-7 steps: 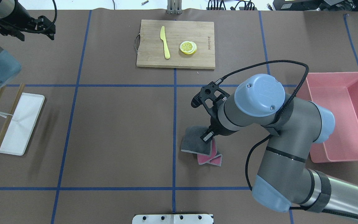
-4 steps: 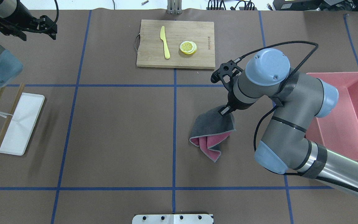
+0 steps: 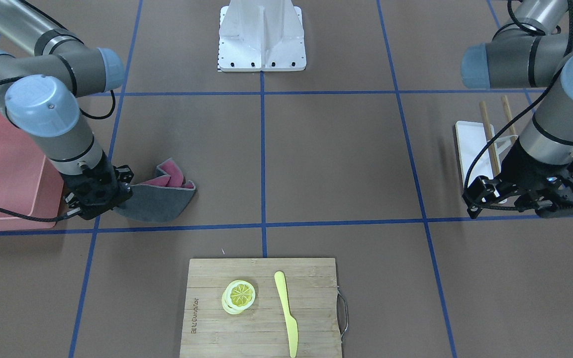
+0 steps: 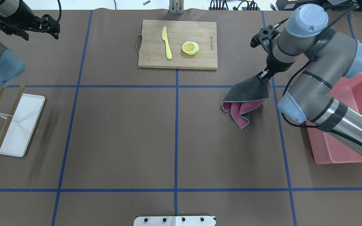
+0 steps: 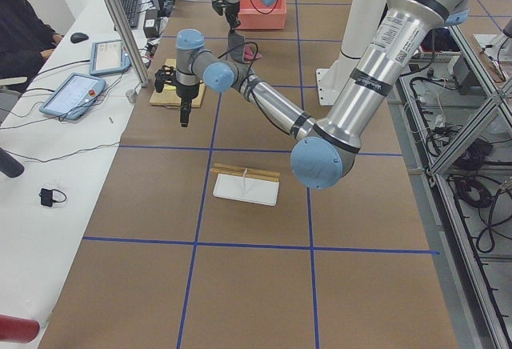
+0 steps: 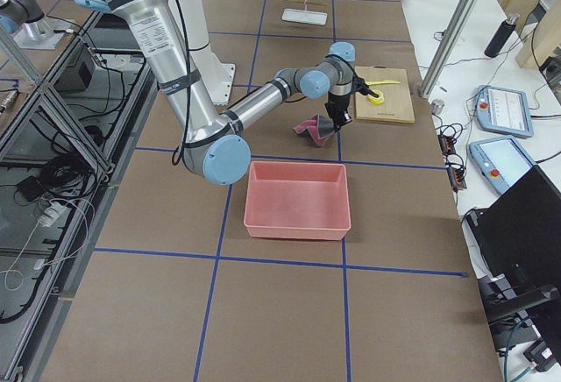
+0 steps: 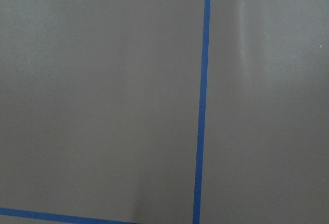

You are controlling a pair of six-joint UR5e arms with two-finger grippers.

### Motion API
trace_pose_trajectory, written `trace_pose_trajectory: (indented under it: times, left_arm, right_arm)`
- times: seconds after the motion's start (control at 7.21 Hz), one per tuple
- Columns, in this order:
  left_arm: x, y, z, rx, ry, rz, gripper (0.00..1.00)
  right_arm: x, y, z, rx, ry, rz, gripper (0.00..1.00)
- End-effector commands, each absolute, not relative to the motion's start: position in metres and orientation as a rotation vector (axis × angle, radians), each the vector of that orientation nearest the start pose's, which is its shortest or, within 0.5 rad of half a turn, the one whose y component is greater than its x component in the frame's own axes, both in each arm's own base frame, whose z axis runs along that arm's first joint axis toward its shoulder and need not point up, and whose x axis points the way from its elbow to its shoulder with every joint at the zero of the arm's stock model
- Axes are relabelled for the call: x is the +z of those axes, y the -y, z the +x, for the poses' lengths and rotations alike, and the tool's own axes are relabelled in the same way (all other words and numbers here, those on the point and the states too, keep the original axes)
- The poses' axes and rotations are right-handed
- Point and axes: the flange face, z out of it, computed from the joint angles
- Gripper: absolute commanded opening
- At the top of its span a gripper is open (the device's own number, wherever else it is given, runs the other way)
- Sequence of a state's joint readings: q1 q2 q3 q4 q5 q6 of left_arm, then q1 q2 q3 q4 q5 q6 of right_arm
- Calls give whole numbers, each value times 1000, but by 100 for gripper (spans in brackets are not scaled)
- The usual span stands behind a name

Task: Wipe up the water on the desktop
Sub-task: 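Drag the towel across the table away from the robot with the right gripper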

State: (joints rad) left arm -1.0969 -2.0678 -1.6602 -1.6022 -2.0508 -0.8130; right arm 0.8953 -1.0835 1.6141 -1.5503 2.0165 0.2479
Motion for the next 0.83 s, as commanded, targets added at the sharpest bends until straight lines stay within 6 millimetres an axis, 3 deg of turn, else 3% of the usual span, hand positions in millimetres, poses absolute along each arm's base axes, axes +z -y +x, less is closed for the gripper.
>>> trace_pose_trajectory:
  times: [0.0,0.14,0.42,0.56,0.69]
  left_arm:
    - [337,631,225,-175,-733,202,98]
    - [340,631,226,-175,-730,201,98]
    - [344,631,227,-170,-728,198,98]
    - [349,631,226,-169,-722,193,98]
    - [351,631,225,-171,-720,191,98]
  right_arm:
    - [373,604,-315,-504,623,302,0]
    - [369,597,-325,-522,630,305,0]
    - [340,530,-398,-641,686,323,0]
    - [343,501,-409,-661,700,309,0]
    - [335,473,-401,-689,726,316,0]
